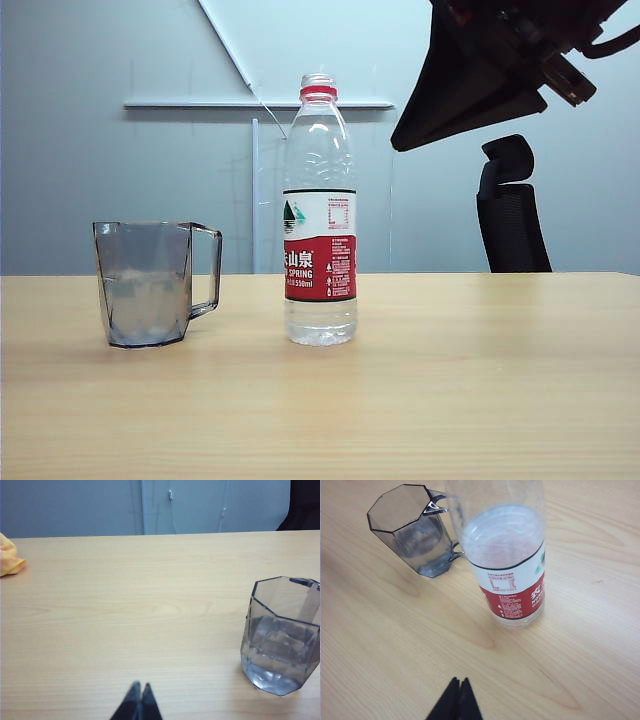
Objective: Pick up the mineral water bottle on the table and pour water into the mug until it's half full.
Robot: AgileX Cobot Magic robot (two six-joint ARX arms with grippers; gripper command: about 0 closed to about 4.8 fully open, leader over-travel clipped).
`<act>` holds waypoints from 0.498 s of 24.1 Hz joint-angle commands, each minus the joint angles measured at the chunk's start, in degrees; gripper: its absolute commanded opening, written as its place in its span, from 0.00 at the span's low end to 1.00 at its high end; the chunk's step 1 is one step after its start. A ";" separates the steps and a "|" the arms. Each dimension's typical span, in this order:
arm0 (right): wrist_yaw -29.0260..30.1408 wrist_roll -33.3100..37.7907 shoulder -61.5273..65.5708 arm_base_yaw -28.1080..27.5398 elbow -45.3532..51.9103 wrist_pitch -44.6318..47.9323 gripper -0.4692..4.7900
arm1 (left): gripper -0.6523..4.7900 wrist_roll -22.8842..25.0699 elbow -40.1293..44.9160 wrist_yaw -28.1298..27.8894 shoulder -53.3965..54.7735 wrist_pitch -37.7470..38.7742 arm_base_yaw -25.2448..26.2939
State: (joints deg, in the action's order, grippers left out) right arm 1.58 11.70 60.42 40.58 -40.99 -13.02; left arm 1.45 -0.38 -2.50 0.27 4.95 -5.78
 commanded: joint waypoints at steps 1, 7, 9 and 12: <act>-0.15 0.11 -0.13 0.04 -0.20 0.83 0.08 | 0.12 -0.17 -0.13 0.17 0.07 -0.74 0.00; -4.55 -0.13 -0.15 -0.04 -0.22 2.12 0.08 | 0.12 -0.17 -0.13 0.17 0.07 -0.74 0.00; -7.91 -0.11 -0.92 0.24 -0.20 1.16 0.08 | 0.12 -0.17 -0.13 0.17 0.07 -0.74 0.00; -17.22 -0.13 -3.72 0.02 -0.15 -0.35 0.08 | 0.12 -0.20 -0.13 0.15 0.07 -0.74 0.00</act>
State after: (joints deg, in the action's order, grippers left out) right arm -10.55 11.57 57.41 40.64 -40.97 -13.93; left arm 1.45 -0.38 -2.52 0.27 4.97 -5.78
